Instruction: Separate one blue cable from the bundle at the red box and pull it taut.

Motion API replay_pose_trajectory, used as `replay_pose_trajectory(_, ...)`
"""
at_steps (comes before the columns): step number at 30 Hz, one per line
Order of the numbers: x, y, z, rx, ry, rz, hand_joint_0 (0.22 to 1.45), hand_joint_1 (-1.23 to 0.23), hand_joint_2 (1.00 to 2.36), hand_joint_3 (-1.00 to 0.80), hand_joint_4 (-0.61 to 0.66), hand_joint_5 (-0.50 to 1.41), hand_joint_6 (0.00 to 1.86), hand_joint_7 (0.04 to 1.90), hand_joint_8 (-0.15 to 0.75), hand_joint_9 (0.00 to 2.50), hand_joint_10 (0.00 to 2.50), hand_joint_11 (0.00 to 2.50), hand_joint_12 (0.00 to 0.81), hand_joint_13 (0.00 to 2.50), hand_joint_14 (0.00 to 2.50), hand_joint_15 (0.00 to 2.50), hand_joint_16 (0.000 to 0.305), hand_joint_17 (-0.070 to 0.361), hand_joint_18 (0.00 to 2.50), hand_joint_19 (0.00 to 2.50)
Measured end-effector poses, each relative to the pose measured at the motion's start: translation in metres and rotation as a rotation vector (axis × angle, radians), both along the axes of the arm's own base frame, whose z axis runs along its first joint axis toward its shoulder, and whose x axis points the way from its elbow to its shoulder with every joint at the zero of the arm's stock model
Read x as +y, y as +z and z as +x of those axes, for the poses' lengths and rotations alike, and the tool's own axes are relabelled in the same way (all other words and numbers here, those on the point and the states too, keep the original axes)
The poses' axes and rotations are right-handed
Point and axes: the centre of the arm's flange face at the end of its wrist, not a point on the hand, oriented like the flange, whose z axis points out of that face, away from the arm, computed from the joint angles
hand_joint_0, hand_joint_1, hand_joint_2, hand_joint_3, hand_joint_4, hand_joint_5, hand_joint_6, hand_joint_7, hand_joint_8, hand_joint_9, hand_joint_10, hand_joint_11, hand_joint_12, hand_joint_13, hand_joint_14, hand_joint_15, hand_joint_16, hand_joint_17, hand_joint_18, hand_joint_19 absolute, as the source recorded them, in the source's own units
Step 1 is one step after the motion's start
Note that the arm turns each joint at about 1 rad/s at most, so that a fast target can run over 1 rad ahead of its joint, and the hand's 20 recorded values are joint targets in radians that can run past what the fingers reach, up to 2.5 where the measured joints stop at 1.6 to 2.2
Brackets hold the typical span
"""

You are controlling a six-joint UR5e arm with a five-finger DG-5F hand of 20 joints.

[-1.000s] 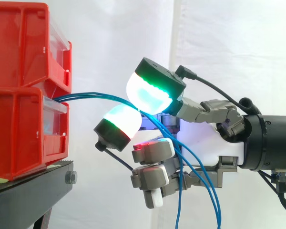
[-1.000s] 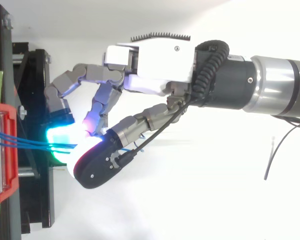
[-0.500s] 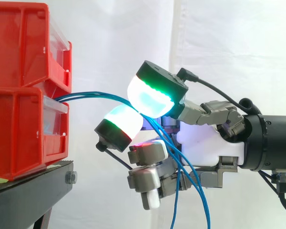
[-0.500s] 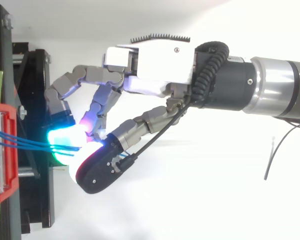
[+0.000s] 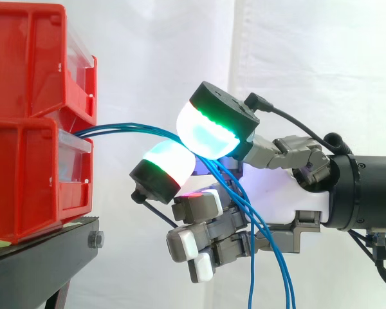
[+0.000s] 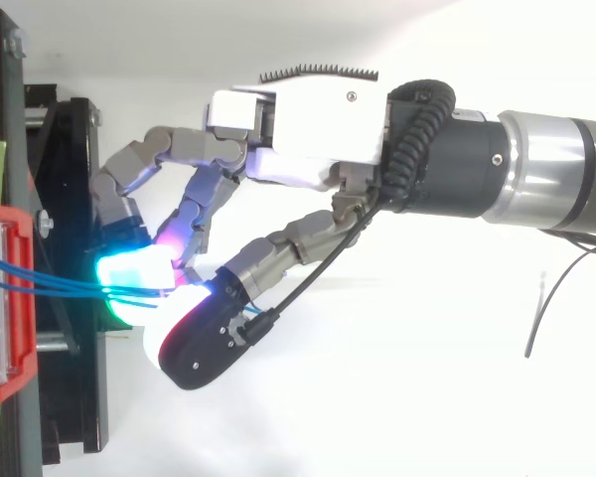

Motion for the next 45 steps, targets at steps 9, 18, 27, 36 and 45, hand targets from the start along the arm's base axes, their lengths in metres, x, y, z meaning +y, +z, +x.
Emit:
replay_pose_trajectory(9,0.0001,-0.0001,-0.0001,0.001,0.0,0.0,0.52,-0.93,1.0,-0.5,0.05,-0.14,0.87,1.18,0.295,1.16,0.03,1.28,0.398,0.91,0.03,0.89,0.053,0.12,0.81,0.82)
replay_pose_trajectory(18,-0.0003,0.0,-0.0002,0.002,0.0,0.001,0.54,-0.96,1.0,-0.5,0.05,-0.14,0.87,1.2,0.284,1.17,0.03,1.28,0.388,0.92,0.03,0.9,0.052,0.117,0.81,0.81)
replay_pose_trajectory(27,-0.0007,-0.0009,-0.001,0.011,0.0,0.002,0.46,-1.01,1.0,-0.5,0.07,-0.15,0.87,1.18,0.311,1.19,0.03,1.28,0.414,0.95,0.03,0.91,0.057,0.128,0.86,0.82)
replay_pose_trajectory(36,-0.0013,-0.0013,-0.0015,0.015,-0.001,0.002,0.46,-0.77,1.0,-0.5,0.07,-0.14,0.87,1.13,0.314,1.22,0.03,1.28,0.424,0.97,0.03,0.91,0.057,0.129,0.88,0.82)
replay_pose_trajectory(45,-0.0012,-0.0011,-0.0015,0.015,0.0,0.002,0.6,-0.65,1.0,-0.5,0.03,-0.14,0.85,1.2,0.279,1.23,0.03,1.3,0.383,0.96,0.03,0.94,0.049,0.11,0.83,0.88)
